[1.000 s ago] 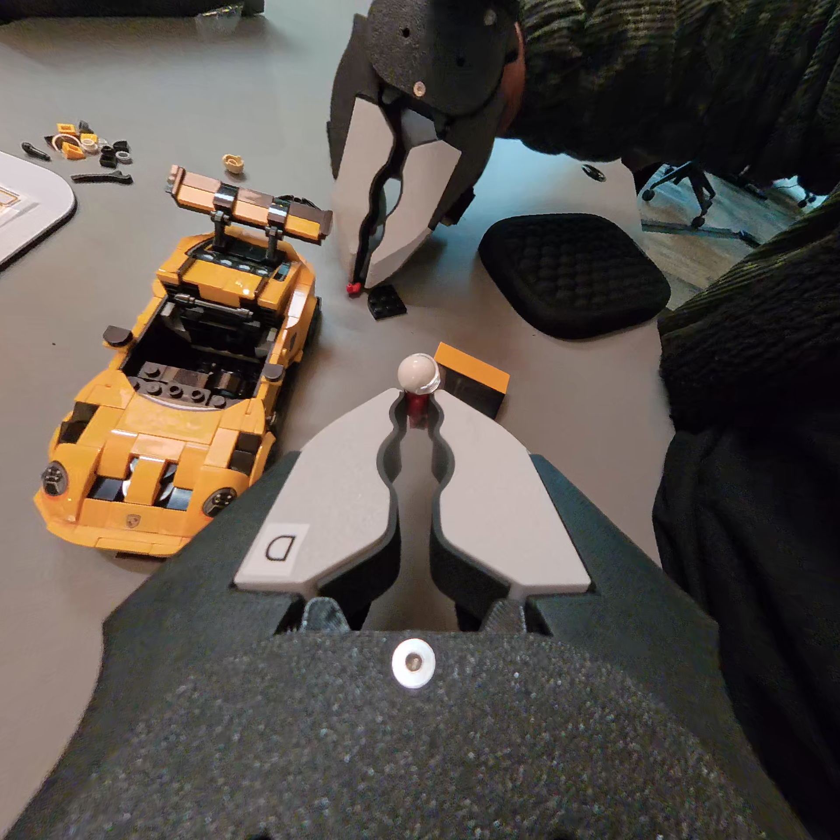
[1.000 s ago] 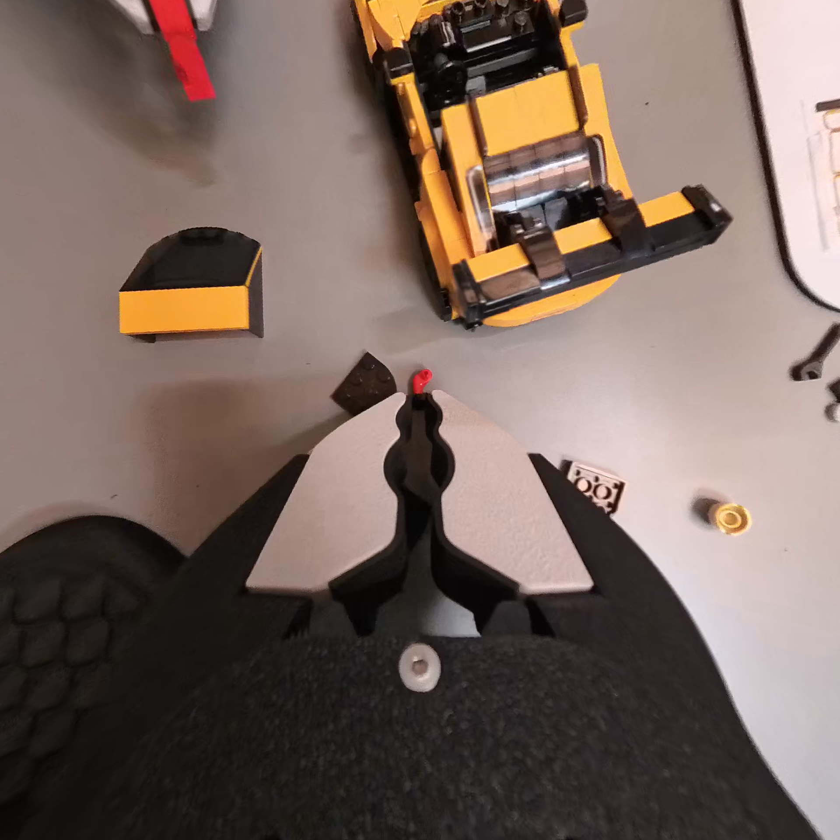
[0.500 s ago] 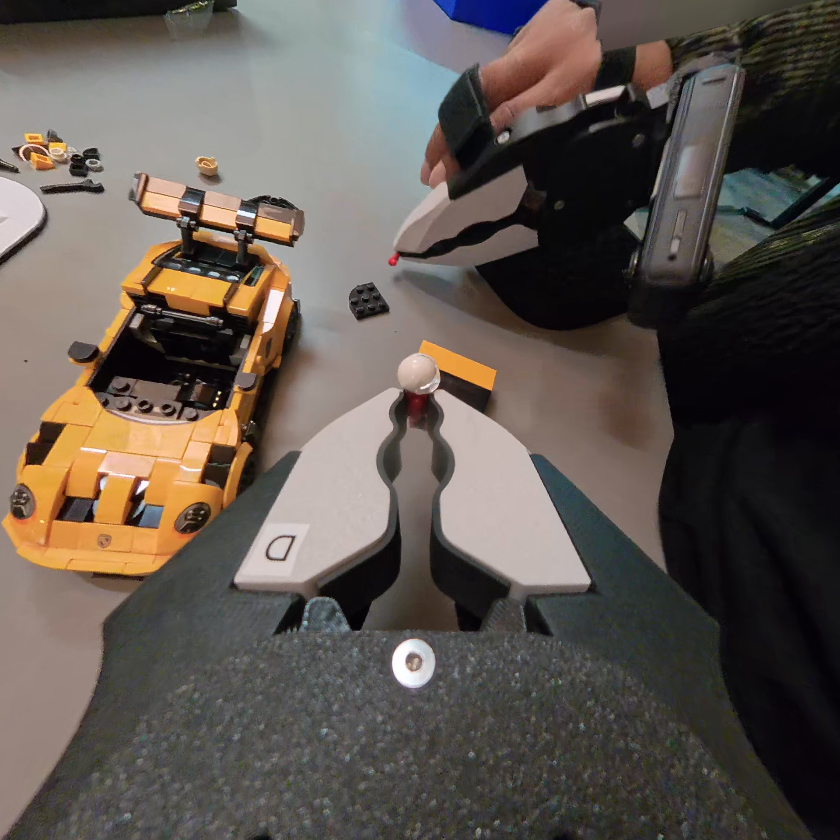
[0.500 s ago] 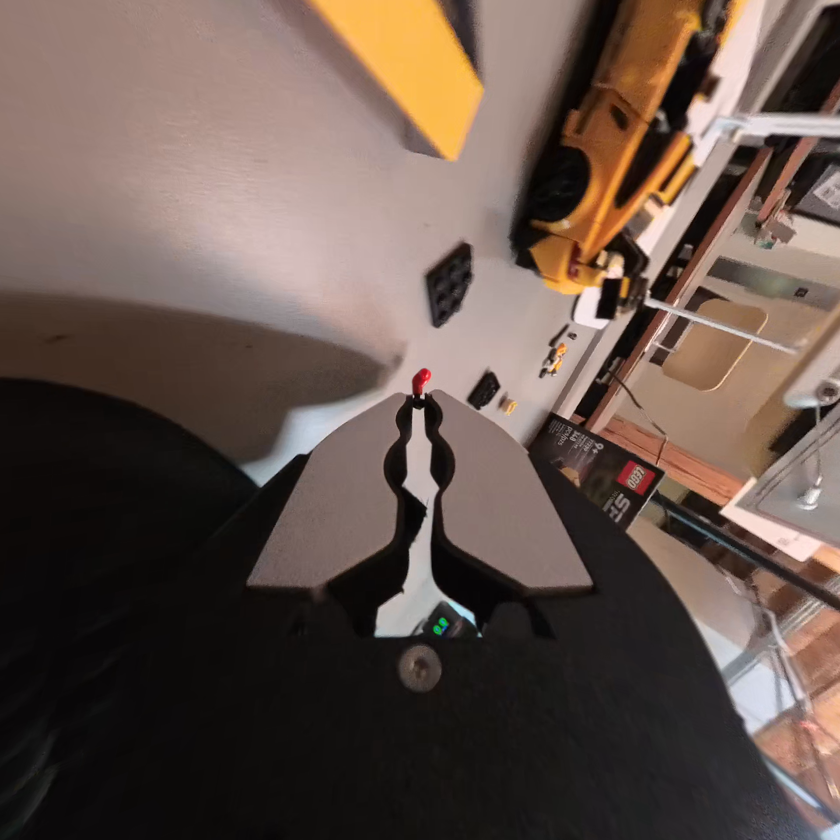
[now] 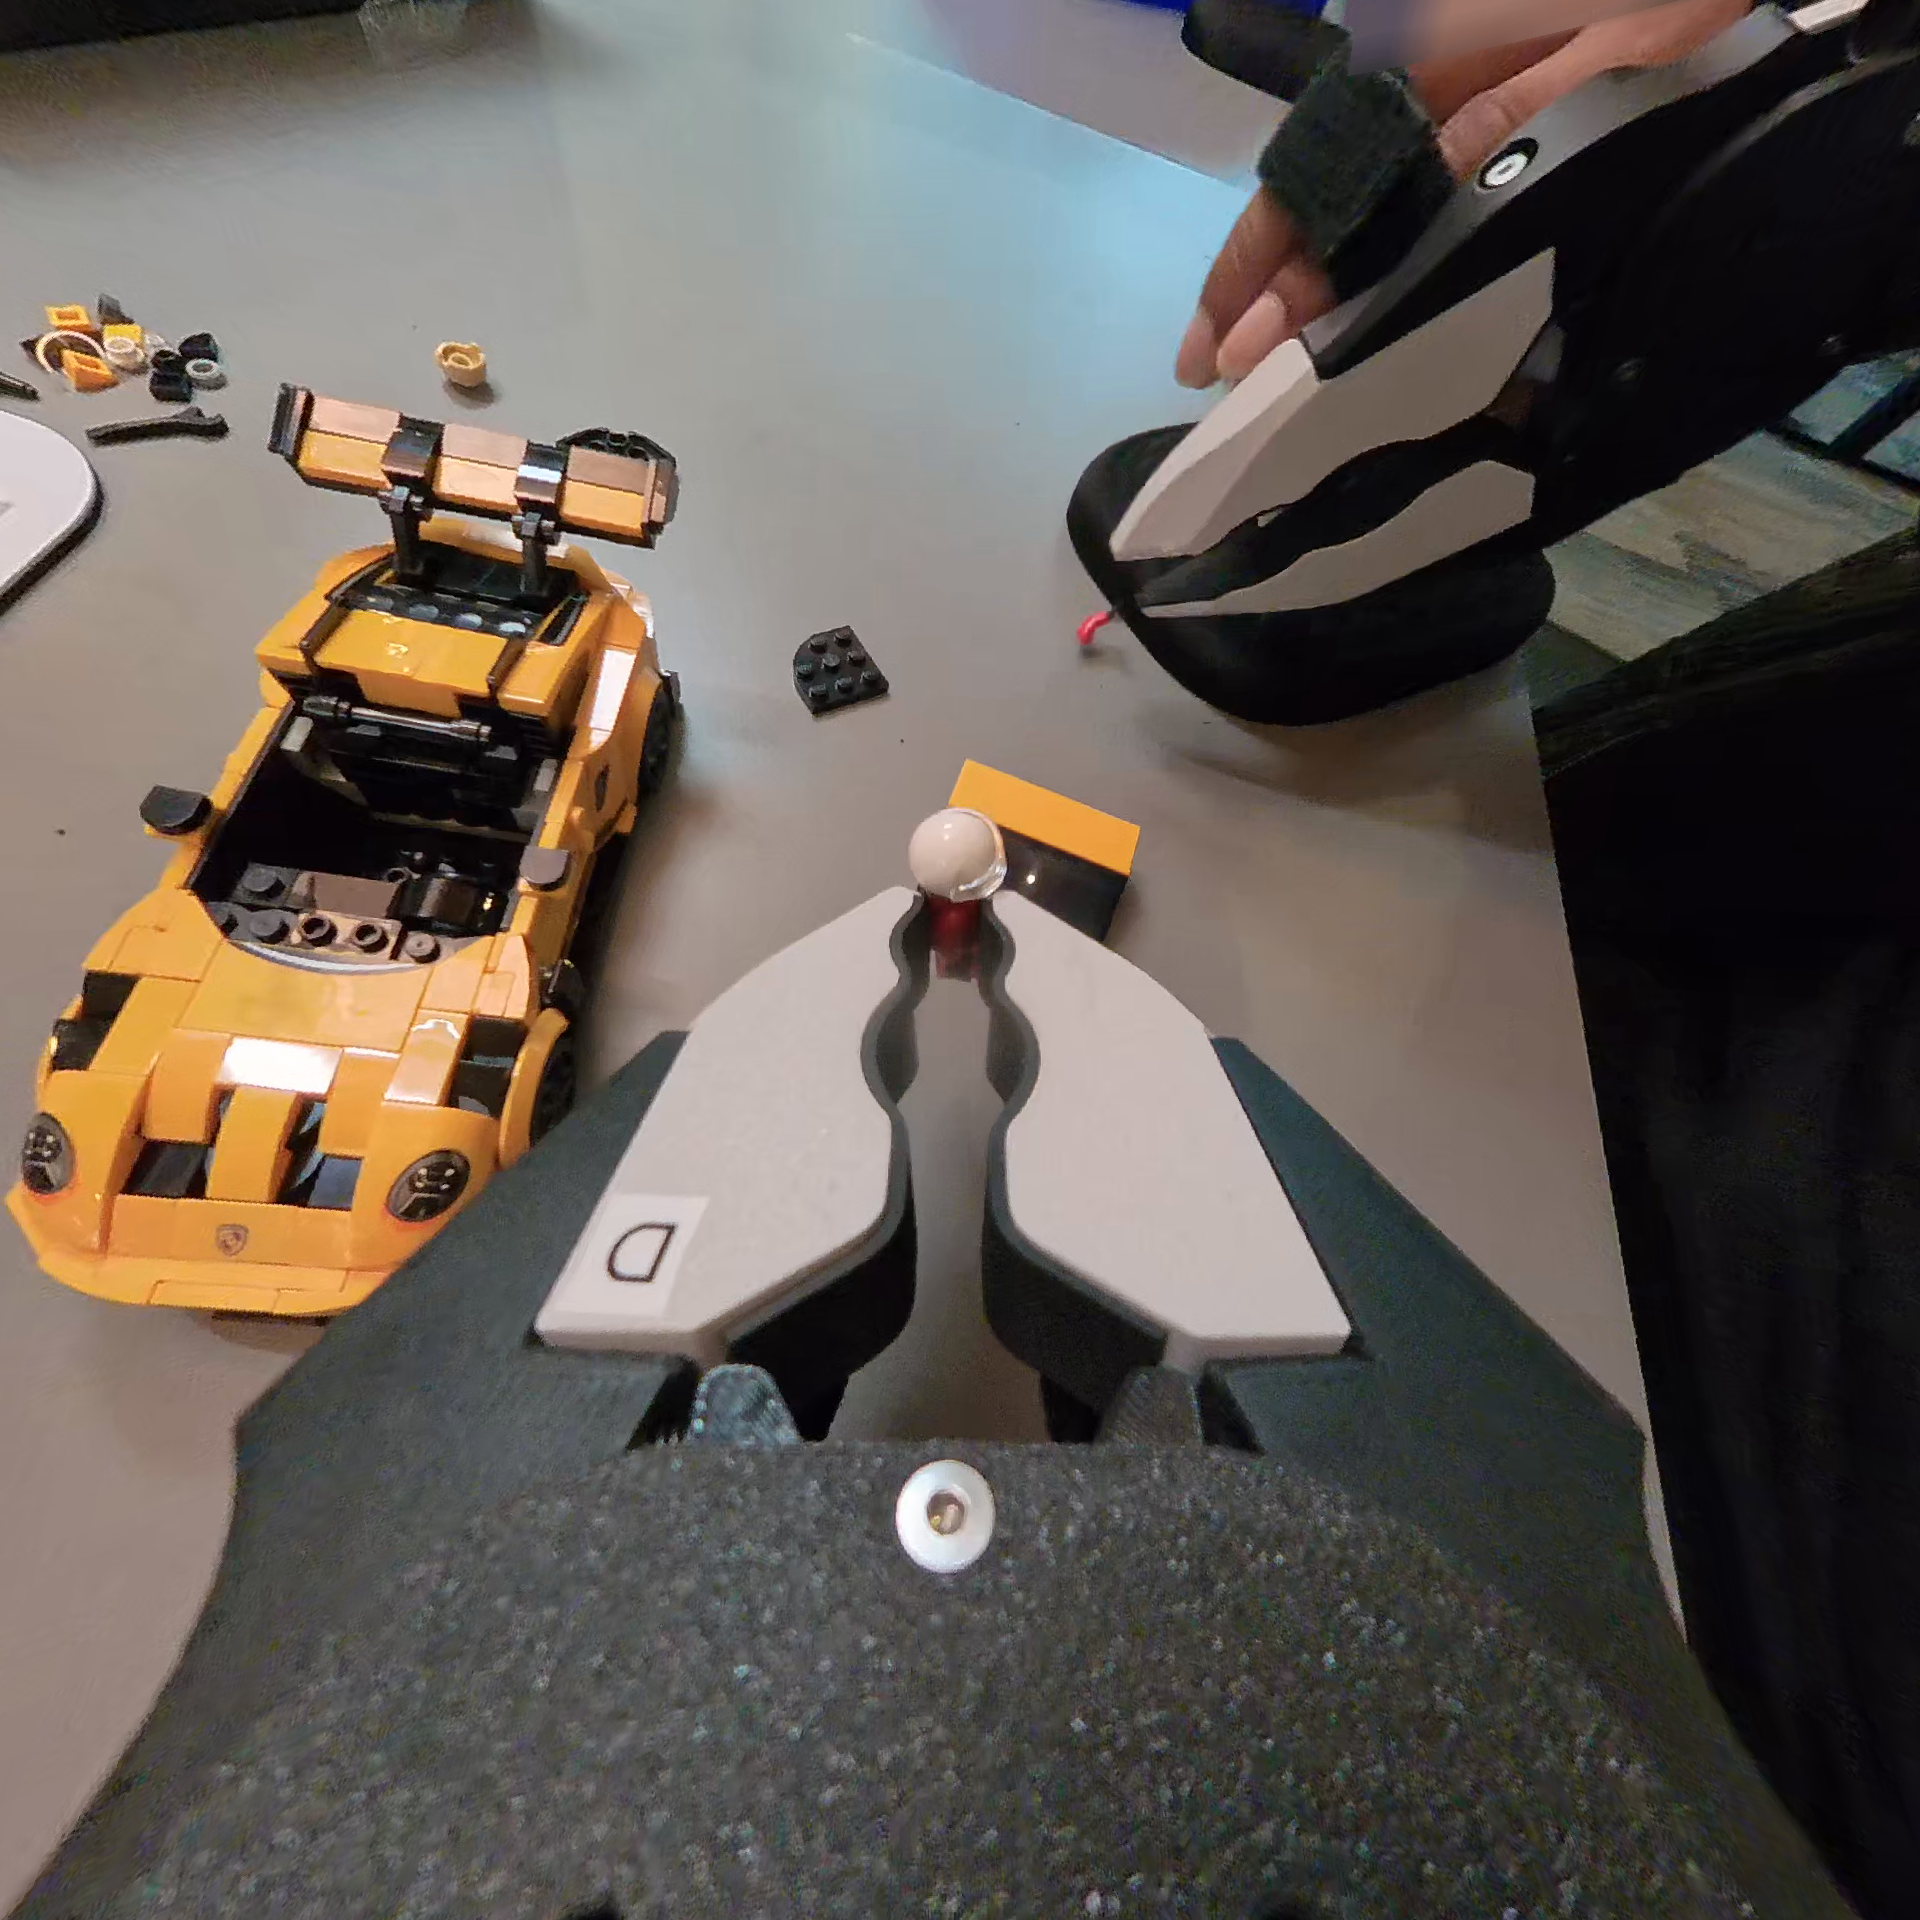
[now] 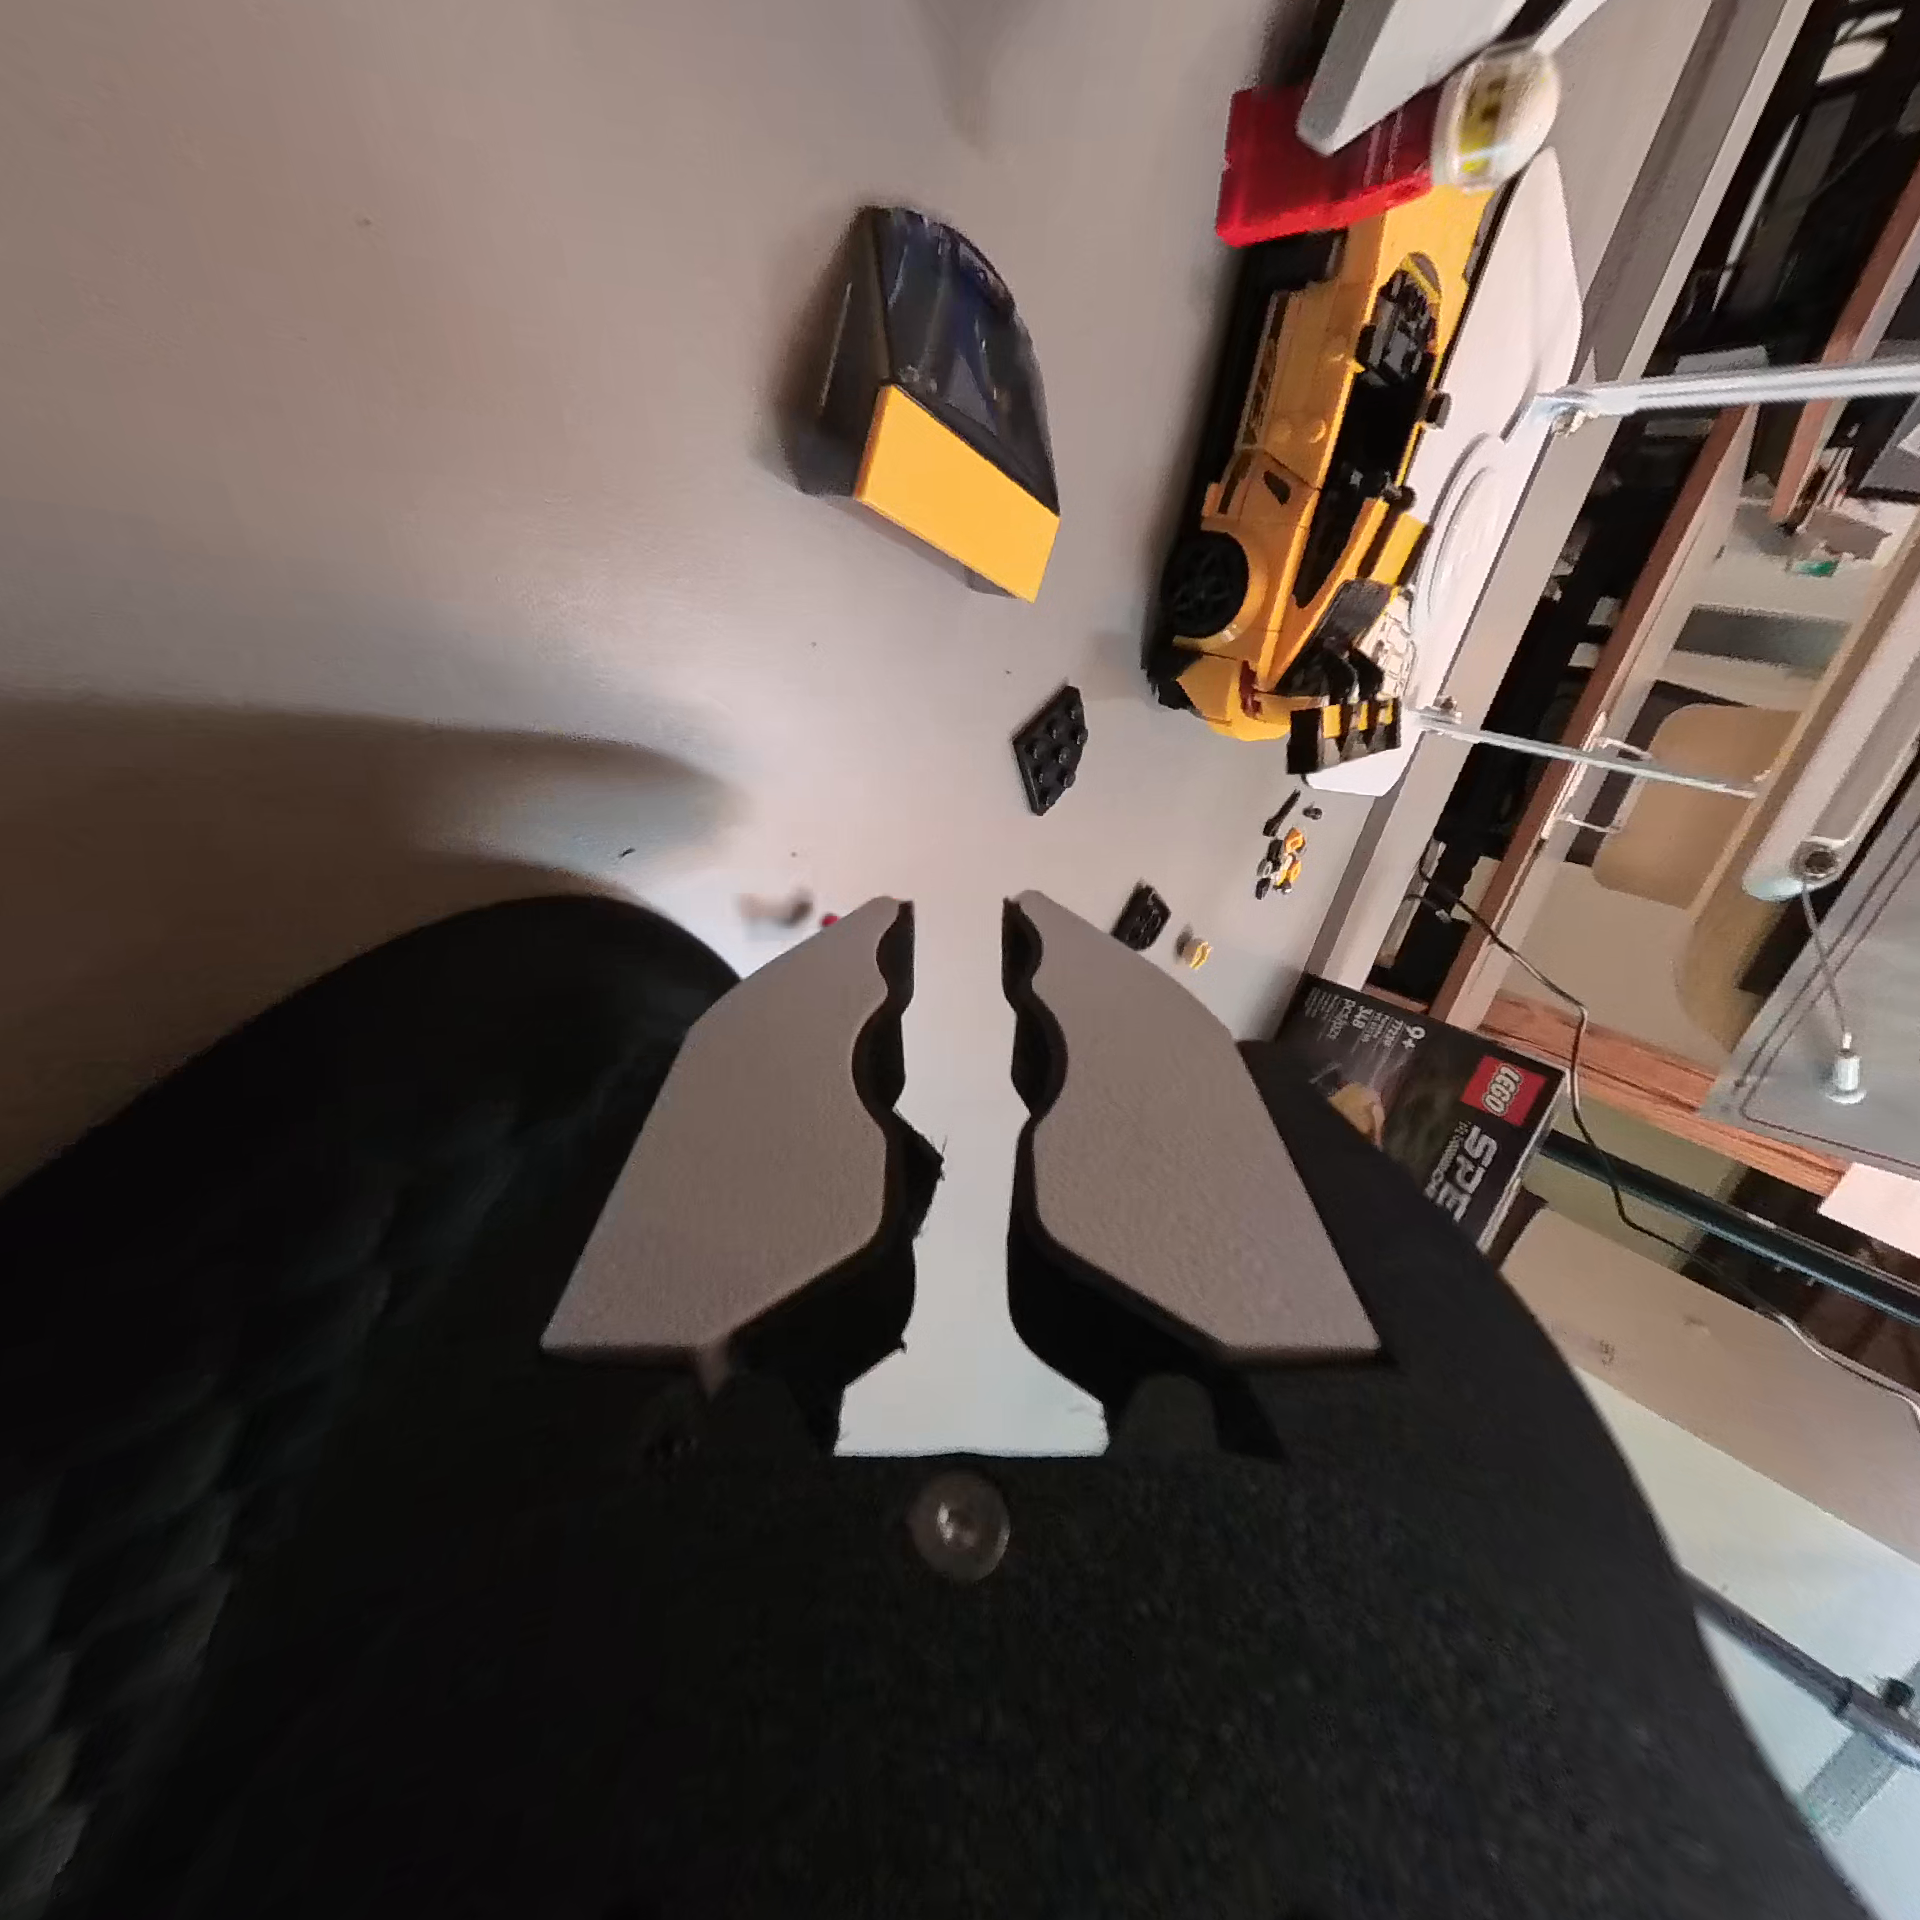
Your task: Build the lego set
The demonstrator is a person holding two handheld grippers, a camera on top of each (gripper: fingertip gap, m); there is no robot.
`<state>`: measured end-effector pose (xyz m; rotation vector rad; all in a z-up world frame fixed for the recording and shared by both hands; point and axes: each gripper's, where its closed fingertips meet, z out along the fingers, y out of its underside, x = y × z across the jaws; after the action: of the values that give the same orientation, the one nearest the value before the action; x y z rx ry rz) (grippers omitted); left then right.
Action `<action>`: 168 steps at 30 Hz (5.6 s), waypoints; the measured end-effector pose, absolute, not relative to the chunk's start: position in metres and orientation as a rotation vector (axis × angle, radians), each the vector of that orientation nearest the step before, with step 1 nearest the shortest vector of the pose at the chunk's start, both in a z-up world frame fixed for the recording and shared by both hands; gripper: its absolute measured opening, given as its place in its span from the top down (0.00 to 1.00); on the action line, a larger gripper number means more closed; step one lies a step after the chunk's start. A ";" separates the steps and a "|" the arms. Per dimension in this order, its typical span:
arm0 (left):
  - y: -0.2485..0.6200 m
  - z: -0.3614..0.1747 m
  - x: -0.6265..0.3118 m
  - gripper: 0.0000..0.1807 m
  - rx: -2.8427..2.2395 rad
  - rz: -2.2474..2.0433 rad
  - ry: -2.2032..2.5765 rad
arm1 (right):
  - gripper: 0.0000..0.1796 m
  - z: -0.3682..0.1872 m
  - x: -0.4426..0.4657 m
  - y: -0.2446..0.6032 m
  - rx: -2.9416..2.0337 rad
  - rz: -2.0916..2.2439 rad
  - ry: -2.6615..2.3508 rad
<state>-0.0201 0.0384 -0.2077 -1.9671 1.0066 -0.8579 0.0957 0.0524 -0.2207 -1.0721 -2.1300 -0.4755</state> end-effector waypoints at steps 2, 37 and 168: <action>0.039 -0.210 -0.021 0.96 -1.977 -0.855 1.004 | 0.90 -0.221 0.102 0.056 -1.162 -0.446 -2.101; 0.034 -0.209 -0.017 0.96 -1.975 -0.894 1.027 | 0.97 -0.240 0.068 0.102 -1.336 -0.369 -2.053; 0.037 -0.087 -0.042 0.96 -1.231 -1.620 0.467 | 0.99 -0.091 -0.040 0.047 0.490 -1.009 -2.340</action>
<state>-0.0417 0.0374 -0.0875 -1.2311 0.4672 -1.6200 -0.0404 0.0468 -0.0909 0.4904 -2.3403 -1.0094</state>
